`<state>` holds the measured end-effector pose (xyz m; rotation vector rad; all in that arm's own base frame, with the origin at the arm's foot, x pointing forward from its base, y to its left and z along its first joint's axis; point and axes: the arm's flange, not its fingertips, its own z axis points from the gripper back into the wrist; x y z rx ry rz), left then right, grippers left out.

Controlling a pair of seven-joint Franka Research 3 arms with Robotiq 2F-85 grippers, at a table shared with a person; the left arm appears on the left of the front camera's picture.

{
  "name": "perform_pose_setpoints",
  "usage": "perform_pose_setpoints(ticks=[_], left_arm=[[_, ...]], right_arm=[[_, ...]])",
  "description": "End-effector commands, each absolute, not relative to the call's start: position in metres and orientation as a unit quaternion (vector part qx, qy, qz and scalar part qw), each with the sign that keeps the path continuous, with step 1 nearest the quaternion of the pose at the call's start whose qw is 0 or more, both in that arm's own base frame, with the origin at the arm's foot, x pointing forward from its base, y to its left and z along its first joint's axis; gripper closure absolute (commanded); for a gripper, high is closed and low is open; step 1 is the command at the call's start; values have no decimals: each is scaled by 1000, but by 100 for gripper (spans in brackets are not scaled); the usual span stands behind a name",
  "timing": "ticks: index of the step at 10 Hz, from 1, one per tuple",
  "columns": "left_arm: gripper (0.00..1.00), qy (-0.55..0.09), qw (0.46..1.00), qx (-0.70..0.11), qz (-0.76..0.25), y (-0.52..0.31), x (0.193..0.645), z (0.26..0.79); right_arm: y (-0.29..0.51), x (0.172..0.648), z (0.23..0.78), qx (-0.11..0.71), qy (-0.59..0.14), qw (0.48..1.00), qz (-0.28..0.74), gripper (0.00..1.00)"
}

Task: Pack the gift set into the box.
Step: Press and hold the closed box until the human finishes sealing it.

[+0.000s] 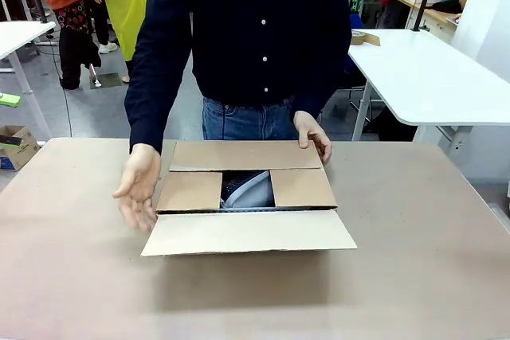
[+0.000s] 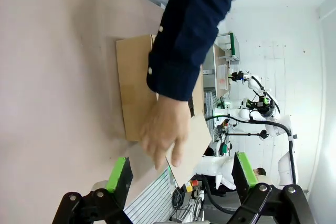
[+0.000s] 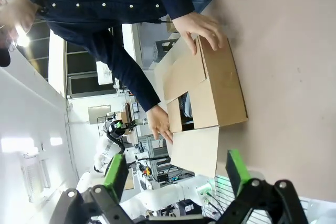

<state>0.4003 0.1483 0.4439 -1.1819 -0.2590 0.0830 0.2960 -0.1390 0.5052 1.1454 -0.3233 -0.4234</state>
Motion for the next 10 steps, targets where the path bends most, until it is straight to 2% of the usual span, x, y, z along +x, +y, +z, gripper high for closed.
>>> perform_pose_setpoints(ticks=[1,10], left_arm=[[0,-120,823,-554,40,148,397,444],[0,-120,823,-554,40,148,397,444]], right_arm=[[-137,298,503,544,-163,802,-186,0],[-137,298,503,544,-163,802,-186,0]])
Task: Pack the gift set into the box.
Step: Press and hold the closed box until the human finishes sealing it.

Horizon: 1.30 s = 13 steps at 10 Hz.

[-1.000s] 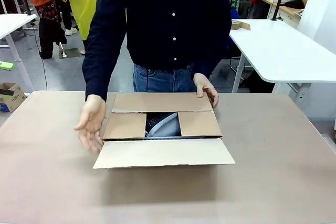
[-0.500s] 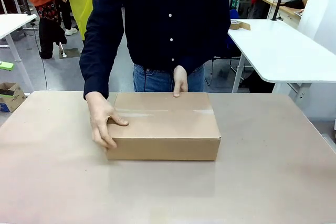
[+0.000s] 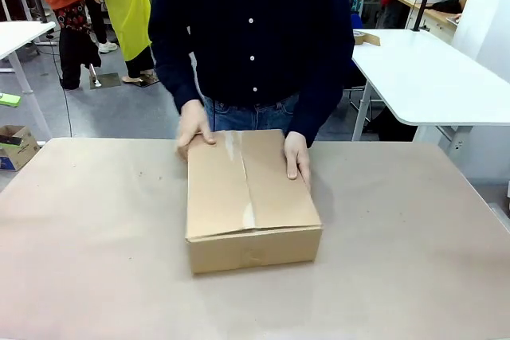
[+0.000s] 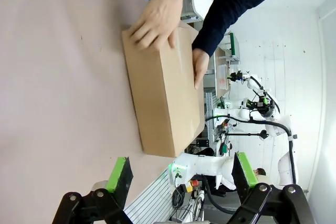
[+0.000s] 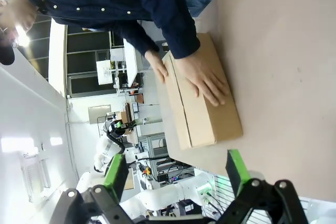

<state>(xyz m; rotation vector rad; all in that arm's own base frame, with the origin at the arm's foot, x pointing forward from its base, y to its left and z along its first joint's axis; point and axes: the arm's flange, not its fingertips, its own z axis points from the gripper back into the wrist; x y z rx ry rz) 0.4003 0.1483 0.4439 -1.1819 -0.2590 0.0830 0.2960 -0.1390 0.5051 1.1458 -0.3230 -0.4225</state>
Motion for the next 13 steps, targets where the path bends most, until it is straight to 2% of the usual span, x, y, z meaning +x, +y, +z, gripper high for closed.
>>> perform_pose_setpoints(ticks=[1,6,7,8,9,10,11,12,13], left_arm=[[0,-120,823,-554,40,148,397,444],[0,-122,822,-555,39,148,400,444],[0,-147,827,-538,-74,116,412,453],[0,-165,811,-531,-182,84,419,458],[0,-231,754,-522,-325,42,424,460],[0,-246,663,-544,-452,-1,427,450],[0,-320,646,-511,-469,-38,432,433],[0,-315,608,-555,-472,-70,427,416],[0,-315,592,-582,-460,-87,413,405]], right_arm=[[-137,298,503,544,-163,802,-186,0],[-139,296,505,536,-151,807,-197,0],[-108,318,515,502,-169,836,-144,0],[-59,342,524,470,-227,852,-35,0],[-8,361,525,477,-243,839,96,0],[63,380,509,486,-278,797,227,0],[104,383,494,507,-305,753,290,0],[134,378,483,532,-312,716,327,0],[144,365,470,517,-236,745,351,0]])
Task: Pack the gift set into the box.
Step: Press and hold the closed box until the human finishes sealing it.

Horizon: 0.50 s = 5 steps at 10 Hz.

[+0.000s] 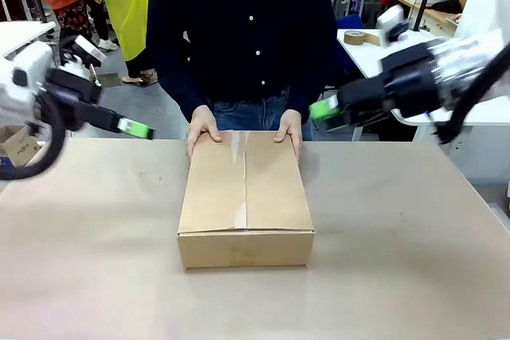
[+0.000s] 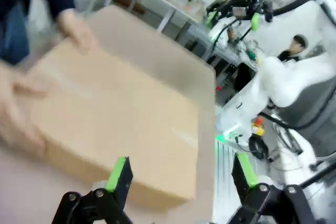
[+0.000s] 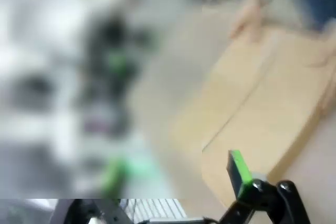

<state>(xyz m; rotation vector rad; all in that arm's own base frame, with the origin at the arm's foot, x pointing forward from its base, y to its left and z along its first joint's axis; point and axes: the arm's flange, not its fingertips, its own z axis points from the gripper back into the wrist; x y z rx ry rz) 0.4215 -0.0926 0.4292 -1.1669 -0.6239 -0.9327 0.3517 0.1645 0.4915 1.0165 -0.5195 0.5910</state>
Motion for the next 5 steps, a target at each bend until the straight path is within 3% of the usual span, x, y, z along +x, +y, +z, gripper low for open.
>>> perform_pose_setpoints(ticks=[1,3,4,5], left_arm=[[0,-279,667,-561,-403,-56,412,424],[0,-279,690,-522,-417,-93,421,429],[0,-294,667,-537,-424,-90,415,417],[0,-345,620,-504,-493,-120,423,404]], right_arm=[[135,354,508,467,-236,829,199,0],[135,354,508,467,-236,829,199,0],[155,356,491,473,-241,808,255,0],[175,379,468,456,-300,768,336,0]])
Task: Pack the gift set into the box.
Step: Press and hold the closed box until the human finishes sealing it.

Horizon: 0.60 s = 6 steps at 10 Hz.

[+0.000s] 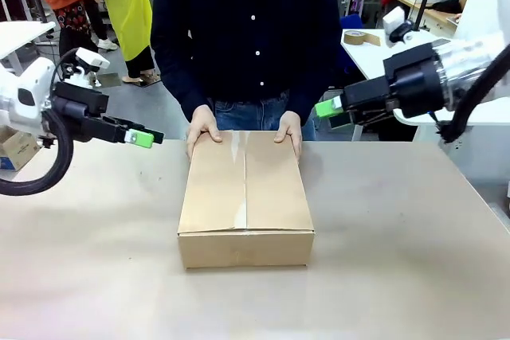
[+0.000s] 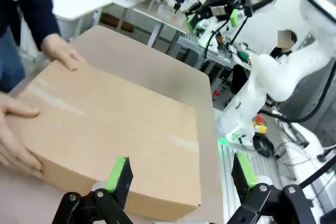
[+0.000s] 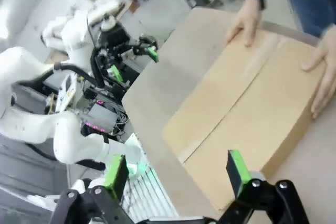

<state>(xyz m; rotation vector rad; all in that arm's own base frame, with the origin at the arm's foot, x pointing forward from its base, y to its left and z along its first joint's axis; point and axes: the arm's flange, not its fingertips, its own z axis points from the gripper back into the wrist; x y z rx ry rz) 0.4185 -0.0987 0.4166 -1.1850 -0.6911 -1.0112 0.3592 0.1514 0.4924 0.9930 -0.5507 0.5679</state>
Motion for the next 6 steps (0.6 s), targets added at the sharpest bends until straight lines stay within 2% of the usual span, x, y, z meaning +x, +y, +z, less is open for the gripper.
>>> perform_pose_setpoints(ticks=[1,3,4,5,6], left_arm=[[0,-377,598,-499,-502,-134,429,390],[0,-400,575,-485,-523,-149,434,373],[0,-395,569,-481,-538,-157,438,365],[0,-410,555,-468,-552,-169,443,354],[0,-425,560,-456,-545,-179,450,340]], right_arm=[[184,400,436,461,-331,742,356,0],[184,434,379,376,-348,764,392,0],[200,439,364,405,-358,726,424,0],[216,447,350,422,-351,707,445,0],[221,450,342,455,-339,707,422,0]])
